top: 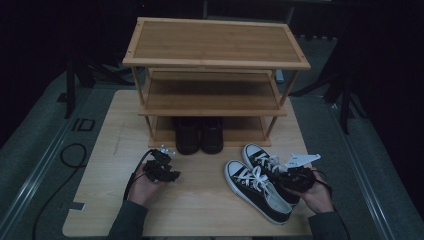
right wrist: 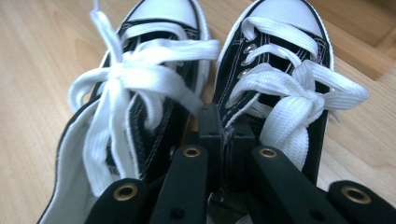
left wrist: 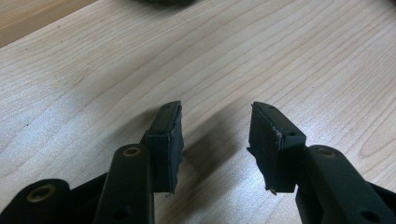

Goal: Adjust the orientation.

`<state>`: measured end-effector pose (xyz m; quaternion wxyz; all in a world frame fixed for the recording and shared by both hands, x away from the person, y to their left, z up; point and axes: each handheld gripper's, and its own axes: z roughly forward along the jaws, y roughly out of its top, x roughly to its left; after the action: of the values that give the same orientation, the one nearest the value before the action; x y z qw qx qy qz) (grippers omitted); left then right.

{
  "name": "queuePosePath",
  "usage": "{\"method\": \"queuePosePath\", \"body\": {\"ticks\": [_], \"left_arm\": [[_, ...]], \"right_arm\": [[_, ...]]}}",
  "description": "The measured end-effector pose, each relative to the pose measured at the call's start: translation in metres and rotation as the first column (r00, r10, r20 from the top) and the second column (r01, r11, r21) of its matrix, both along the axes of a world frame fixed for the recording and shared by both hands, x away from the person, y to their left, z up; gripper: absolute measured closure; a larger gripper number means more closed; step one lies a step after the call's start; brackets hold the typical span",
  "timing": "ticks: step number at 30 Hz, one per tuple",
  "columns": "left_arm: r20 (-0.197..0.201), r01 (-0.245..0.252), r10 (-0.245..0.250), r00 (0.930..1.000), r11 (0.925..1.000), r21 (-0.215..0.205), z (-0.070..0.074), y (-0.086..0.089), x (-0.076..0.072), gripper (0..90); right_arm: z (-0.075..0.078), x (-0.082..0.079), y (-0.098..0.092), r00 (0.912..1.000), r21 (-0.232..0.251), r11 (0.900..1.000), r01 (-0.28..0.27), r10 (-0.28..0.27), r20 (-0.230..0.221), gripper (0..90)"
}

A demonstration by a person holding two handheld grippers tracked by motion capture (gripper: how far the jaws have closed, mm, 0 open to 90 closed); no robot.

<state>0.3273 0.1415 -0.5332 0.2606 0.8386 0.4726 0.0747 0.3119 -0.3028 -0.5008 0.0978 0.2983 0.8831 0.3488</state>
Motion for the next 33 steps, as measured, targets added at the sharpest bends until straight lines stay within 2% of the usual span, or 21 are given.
{"method": "queuePosePath", "body": {"ticks": [7,10,12,17,22,29,32,33], "left_arm": [[-0.002,0.0,0.0,1.0,1.0,0.004,-0.001,0.0,0.0,54.6],[-0.004,-0.001,0.001,1.0,1.0,0.004,-0.001,0.0,0.0,54.6],[-0.003,0.002,-0.002,1.0,1.0,0.005,-0.001,0.0,0.001,54.6],[-0.003,0.001,-0.001,1.0,1.0,0.005,-0.001,0.0,0.0,54.6],[-0.003,0.0,0.0,1.0,1.0,0.003,-0.001,0.001,0.0,54.6],[-0.005,-0.002,0.002,1.0,1.0,0.0,-0.001,0.001,0.0,54.5],[-0.005,-0.003,0.003,1.0,1.0,-0.002,-0.001,0.001,0.0,54.5],[-0.005,-0.003,0.003,1.0,1.0,-0.002,-0.001,0.001,0.0,54.5]], "right_arm": [[0.003,-0.003,-0.003,0.9993,-0.041,0.998,-0.037,0.037,-0.007,88.0],[0.003,-0.003,-0.002,0.999,-0.045,0.998,-0.044,0.044,-0.006,88.0],[0.004,-0.003,0.0,0.9984,-0.06,0.997,-0.055,0.054,-0.018,86.7],[0.006,-0.003,0.001,0.998,-0.086,0.995,-0.056,0.053,-0.034,81.1],[0.012,-0.005,0.005,0.998,-0.124,0.991,-0.047,0.041,-0.049,71.3],[0.016,-0.005,0.003,0.9977,-0.117,0.993,-0.02,0.013,-0.066,64.0],[0.018,-0.007,0.003,0.9974,-0.11,0.994,-0.006,-0.002,-0.072,56.7],[0.018,-0.007,0.003,0.9974,-0.11,0.994,-0.006,-0.002,-0.072,56.7]]}}
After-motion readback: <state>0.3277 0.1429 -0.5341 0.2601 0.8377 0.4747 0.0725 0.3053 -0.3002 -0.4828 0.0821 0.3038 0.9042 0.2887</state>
